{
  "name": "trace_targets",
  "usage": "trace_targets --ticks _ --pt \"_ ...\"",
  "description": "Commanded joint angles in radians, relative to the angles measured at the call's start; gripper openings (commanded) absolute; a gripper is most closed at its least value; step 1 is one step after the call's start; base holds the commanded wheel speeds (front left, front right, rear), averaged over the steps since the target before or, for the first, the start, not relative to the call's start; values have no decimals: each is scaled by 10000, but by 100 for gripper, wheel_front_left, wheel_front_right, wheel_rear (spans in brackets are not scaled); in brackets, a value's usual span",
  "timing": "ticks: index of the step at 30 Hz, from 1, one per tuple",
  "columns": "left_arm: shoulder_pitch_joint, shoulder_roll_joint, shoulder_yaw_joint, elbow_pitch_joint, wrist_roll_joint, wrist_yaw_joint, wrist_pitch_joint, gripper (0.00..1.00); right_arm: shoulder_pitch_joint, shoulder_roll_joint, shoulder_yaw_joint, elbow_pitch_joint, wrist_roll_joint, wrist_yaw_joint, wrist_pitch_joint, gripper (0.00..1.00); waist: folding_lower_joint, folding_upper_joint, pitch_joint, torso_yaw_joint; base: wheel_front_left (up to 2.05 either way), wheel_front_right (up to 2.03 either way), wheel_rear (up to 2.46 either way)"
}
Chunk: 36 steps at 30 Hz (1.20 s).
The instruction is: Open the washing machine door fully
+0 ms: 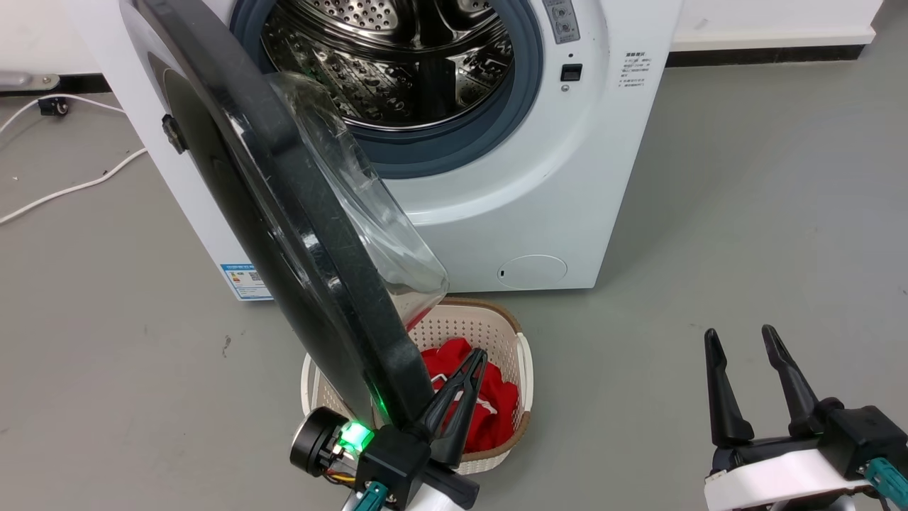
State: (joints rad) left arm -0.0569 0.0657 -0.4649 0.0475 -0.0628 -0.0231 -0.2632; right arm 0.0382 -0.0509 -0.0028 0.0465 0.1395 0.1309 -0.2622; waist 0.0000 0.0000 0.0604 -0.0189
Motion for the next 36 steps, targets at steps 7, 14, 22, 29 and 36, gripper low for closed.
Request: trace_targets --ticks 7,14,22,29,36 --pt "4 58 354 146 -191 323 -10 0 -161 16 8 93 80 -3 -2 100 0 0 46 0 0 0 0" --pt "606 203 380 -331 -212 385 -12 0 -113 16 -2 161 167 -3 6 100 0 0 17 266 0 0 0" --pt "1432 359 516 -804 -328 628 -16 0 -58 16 -82 176 258 -3 -3 100 0 0 65 1288 0 0 0" --pt "1855 437 848 -1209 -395 966 -12 0 -53 14 -161 143 113 -3 25 100 0 0 112 2505 0 0 0" --pt "2246 623 1371 -1463 -447 1359 -19 0 -36 14 -115 112 60 -3 131 100 0 0 20 3381 0 0 0"
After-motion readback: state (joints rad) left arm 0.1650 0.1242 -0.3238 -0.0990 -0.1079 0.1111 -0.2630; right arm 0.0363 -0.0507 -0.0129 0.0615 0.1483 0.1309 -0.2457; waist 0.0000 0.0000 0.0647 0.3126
